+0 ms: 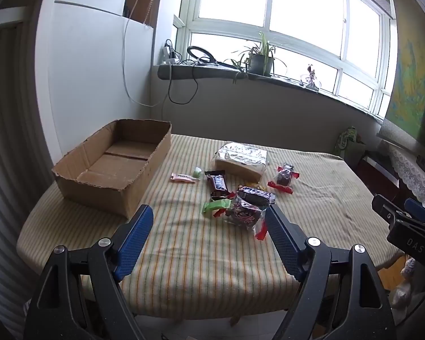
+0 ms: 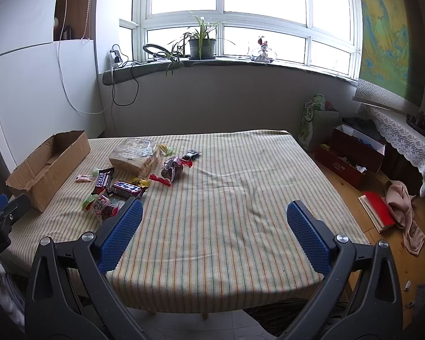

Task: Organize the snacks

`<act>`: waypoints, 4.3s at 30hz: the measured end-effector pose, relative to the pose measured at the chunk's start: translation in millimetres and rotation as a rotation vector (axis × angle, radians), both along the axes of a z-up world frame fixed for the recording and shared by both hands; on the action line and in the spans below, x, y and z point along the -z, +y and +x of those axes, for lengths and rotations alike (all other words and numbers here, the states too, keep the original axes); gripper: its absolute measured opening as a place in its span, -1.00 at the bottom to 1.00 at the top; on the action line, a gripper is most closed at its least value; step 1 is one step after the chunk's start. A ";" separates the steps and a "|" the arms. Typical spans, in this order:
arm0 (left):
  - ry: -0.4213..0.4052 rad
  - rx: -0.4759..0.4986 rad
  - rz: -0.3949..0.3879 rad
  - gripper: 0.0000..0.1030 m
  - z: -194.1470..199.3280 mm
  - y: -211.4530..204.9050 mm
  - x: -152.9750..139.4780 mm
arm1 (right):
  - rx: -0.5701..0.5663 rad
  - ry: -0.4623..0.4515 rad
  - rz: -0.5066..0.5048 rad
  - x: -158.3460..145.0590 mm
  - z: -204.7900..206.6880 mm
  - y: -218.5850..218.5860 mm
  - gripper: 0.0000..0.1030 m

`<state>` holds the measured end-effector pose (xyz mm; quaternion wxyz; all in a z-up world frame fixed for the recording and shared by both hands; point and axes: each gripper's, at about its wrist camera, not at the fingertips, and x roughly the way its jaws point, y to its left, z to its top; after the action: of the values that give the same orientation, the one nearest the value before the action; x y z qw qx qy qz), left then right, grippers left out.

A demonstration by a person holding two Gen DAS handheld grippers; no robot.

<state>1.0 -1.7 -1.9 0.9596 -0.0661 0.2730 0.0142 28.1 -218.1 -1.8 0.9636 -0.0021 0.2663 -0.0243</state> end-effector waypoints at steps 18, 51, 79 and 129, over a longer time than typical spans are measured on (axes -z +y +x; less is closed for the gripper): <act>0.010 0.010 -0.002 0.58 2.1 -2.5 2.3 | 0.000 0.014 0.007 2.5 1.2 -1.3 1.00; 0.025 0.018 -0.002 0.58 7.8 -5.2 7.2 | -0.006 0.032 0.009 9.5 4.1 0.9 1.00; 0.072 0.011 -0.041 0.58 22.4 8.3 24.2 | -0.073 0.089 0.054 31.5 29.0 -3.8 1.00; 0.342 0.056 -0.336 0.46 126.2 -13.8 79.6 | -0.241 0.392 0.233 81.2 227.9 22.4 0.62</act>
<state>127.2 -15.5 -81.4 0.8750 -0.2138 0.4317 -0.0473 256.0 -195.6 -83.0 0.8833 0.0726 0.4467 0.1225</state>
